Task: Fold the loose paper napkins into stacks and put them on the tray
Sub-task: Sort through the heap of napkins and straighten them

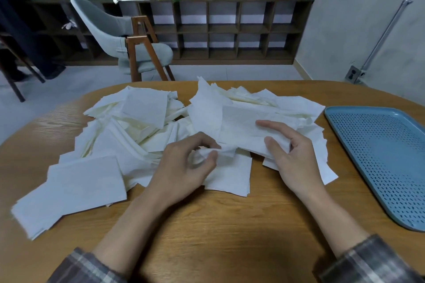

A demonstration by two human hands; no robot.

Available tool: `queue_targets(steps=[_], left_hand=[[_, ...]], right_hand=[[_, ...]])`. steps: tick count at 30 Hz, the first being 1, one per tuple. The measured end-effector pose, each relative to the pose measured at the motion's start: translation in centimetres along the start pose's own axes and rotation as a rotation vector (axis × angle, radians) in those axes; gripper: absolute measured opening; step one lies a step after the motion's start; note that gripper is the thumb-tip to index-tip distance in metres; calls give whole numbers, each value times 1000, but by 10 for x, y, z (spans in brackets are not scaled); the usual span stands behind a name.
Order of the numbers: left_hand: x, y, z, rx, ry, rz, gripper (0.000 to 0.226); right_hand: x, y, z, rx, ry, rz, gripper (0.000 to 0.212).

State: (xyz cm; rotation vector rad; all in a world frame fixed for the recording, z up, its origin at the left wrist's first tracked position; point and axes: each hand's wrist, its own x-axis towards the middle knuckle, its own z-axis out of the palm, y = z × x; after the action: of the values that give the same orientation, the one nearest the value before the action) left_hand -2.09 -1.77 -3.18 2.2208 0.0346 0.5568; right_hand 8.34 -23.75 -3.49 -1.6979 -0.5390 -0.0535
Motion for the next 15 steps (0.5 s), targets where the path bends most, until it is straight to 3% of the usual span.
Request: queue_targets(steps=[5,11,15], left_hand=[[0,13,-2,-362,-63,-120,8],[2,22,14,-610,-91,-248,19],[4,28,16,-664,-66,-295,24]], right_hand=[[0,0,1,-2,-37,-6,42],[-4,-3,3,79,-218,-10,22],[-3,-1,1,193,-266,23,31]])
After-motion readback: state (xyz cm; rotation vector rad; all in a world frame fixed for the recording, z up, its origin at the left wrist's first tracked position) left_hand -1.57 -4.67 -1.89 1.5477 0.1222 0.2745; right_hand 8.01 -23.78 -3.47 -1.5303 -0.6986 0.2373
